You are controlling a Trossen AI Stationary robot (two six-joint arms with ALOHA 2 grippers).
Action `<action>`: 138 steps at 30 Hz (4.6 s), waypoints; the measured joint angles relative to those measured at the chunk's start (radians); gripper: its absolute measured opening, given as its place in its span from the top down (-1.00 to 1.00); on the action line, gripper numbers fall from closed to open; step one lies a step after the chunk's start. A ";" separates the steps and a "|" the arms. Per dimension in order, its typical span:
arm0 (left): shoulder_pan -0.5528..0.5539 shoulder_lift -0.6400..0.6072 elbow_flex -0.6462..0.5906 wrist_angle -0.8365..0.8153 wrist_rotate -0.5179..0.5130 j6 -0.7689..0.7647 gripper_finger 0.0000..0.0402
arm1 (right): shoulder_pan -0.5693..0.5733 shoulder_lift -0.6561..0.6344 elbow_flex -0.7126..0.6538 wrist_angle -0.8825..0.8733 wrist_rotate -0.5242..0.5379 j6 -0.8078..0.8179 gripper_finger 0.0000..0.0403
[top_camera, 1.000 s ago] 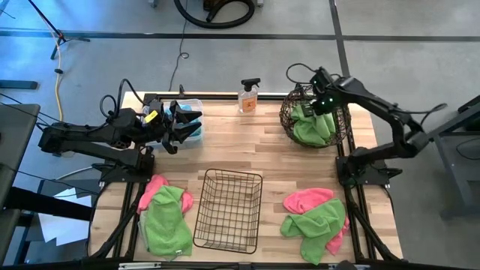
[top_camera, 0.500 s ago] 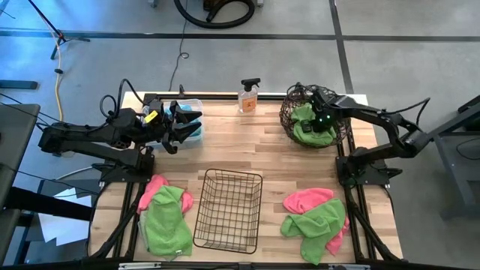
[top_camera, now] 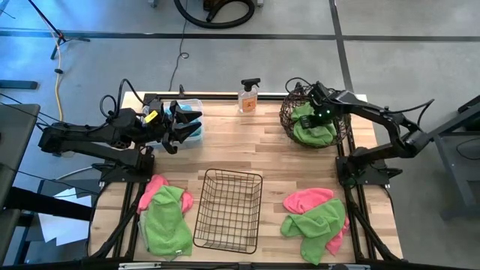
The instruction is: Sort microfiber towel by color & place in baskets
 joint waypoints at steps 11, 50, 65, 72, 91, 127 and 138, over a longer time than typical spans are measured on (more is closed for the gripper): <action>0.000 0.000 0.000 0.000 0.000 0.000 0.00 | 0.000 -0.014 0.000 -0.002 -0.044 -0.013 -0.40; 0.000 0.000 0.000 -0.005 0.000 0.071 0.00 | 0.602 -0.565 0.003 0.999 -0.150 0.133 -0.40; 0.000 0.000 0.000 -0.038 0.000 -0.008 0.00 | 0.871 -0.504 0.002 0.998 0.073 -0.239 -0.40; 0.000 0.000 0.000 -0.055 0.000 0.002 0.00 | 0.871 -0.505 0.002 1.000 0.073 -0.214 -0.40; 0.000 0.000 0.000 -0.054 0.000 0.018 0.00 | 1.221 -0.339 0.271 0.321 -0.046 0.207 -0.40; 0.001 0.000 0.000 -0.168 0.000 0.020 0.00 | 1.717 0.141 0.055 0.052 -0.229 1.634 -0.40; 0.001 0.000 0.000 -0.166 0.000 0.063 0.00 | 1.717 0.229 0.055 0.060 -0.200 1.616 -0.35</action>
